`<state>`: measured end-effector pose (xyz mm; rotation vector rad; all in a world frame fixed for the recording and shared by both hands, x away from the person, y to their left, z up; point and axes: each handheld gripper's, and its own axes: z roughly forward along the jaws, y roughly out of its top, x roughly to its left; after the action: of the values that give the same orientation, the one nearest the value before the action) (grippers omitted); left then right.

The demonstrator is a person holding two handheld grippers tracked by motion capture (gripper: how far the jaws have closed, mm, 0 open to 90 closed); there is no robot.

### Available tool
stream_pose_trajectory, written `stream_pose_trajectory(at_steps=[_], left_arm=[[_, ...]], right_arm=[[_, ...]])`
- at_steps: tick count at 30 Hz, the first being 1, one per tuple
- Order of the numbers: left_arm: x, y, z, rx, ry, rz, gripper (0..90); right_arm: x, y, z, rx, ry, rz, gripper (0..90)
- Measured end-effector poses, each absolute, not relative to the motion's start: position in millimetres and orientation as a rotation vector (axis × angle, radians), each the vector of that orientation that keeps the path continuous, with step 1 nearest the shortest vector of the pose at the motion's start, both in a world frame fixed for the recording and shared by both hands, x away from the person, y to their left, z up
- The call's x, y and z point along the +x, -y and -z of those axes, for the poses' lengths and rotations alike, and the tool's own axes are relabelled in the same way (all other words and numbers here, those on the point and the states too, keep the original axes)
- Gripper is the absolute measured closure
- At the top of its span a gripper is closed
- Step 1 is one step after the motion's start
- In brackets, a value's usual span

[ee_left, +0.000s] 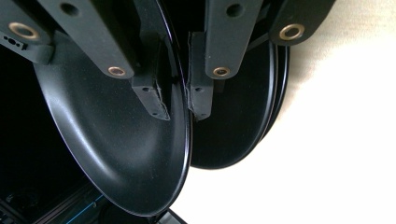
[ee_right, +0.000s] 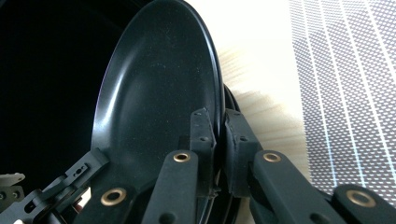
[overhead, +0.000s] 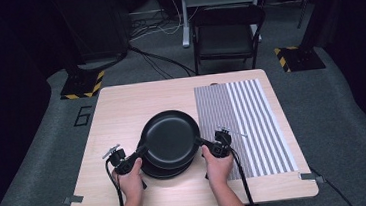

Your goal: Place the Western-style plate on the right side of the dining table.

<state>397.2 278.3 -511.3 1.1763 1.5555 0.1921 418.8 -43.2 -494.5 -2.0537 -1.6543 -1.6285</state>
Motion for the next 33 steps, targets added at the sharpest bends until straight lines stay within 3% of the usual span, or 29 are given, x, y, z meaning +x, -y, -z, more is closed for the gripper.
stream_pose_trajectory(at_steps=[33], left_arm=[[400.9,-282.9,468.0,1.169,-1.474,-0.257,80.5]], right_arm=[[419.7,42.5,461.1,-1.99,1.639,1.717,83.2]])
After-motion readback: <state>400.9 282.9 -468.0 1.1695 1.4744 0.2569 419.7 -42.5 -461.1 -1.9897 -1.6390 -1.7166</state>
